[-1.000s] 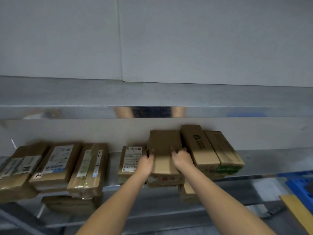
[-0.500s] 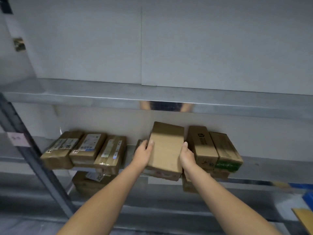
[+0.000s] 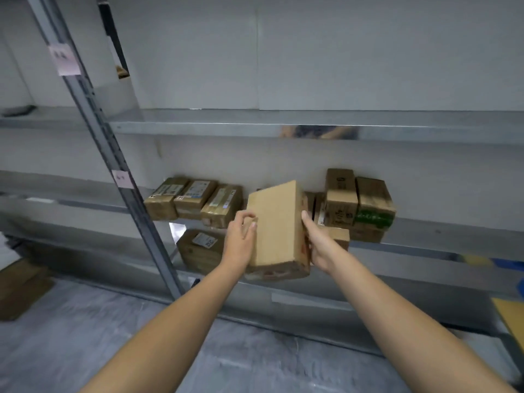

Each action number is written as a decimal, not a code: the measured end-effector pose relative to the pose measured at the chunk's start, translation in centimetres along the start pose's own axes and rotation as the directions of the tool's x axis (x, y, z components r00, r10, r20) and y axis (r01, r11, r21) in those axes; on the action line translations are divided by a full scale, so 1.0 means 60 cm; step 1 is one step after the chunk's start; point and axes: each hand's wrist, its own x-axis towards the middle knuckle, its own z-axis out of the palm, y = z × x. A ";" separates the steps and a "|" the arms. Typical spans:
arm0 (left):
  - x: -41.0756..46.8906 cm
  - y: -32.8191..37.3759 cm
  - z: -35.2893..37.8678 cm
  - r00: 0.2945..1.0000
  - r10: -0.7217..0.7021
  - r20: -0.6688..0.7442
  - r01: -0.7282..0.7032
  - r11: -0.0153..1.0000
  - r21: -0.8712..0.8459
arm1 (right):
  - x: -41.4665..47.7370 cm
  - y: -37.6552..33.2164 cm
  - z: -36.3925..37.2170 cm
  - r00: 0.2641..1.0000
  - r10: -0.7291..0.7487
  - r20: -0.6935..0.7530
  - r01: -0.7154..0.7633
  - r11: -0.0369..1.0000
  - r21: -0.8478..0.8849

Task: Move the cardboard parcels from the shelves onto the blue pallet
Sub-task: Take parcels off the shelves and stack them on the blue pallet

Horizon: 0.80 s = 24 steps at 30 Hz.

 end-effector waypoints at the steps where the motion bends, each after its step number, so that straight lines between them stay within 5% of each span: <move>1: -0.016 0.002 0.002 0.999 -0.012 0.042 0.011 1.000 0.028 | -0.018 0.007 -0.003 1.000 -0.022 0.018 0.023 0.999 -0.040; 9: -0.103 0.091 -0.002 0.825 -0.087 0.559 0.306 0.900 -0.311 | -0.124 0.015 -0.015 0.987 -0.133 -0.091 0.131 0.991 -0.036; 13: -0.125 0.101 -0.026 0.789 -0.094 0.607 0.444 0.770 -0.458 | -0.171 0.022 -0.018 0.970 -0.213 -0.114 0.208 0.977 -0.057; 15: -0.141 0.106 -0.041 0.763 -0.116 0.635 0.507 0.717 -0.479 | -0.196 0.036 -0.017 0.979 -0.154 -0.131 0.135 0.980 -0.145; 19: -0.179 0.090 -0.059 0.774 -0.107 0.624 0.493 0.719 -0.490 | -0.247 0.069 -0.019 0.998 0.010 -0.055 -0.017 0.990 -0.138; 24: -0.239 0.069 -0.053 0.829 -0.060 0.556 0.408 0.744 -0.529 | -0.309 0.113 -0.032 0.969 -0.076 -0.236 0.045 0.990 -0.132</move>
